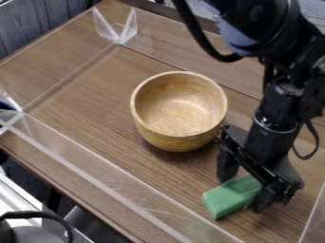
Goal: Put the green block in the brown bowl
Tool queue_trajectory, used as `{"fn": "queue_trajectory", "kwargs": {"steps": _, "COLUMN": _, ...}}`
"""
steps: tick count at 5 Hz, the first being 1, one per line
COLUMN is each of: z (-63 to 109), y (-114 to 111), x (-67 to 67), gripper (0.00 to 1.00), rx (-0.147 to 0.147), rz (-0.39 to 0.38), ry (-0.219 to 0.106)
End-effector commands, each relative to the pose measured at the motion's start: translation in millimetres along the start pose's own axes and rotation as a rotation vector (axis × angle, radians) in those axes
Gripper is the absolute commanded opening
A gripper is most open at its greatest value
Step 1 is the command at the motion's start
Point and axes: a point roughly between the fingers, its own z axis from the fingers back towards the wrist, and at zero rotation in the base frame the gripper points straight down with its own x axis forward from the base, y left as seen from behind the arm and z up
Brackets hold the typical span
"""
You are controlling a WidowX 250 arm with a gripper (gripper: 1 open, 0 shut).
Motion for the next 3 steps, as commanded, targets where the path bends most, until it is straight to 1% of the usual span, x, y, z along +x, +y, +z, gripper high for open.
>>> {"fn": "queue_trajectory", "kwargs": {"steps": 1, "z": 16.8, "y": -1.7, "x": 8.6, "gripper": 1.0, "rx": -0.001, "rz": -0.008, "ry": -0.081}}
{"fn": "queue_trajectory", "kwargs": {"steps": 3, "z": 7.5, "y": -0.2, "x": 9.4, "gripper": 1.0, "rx": -0.016, "rz": -0.004, "ry": -0.072}}
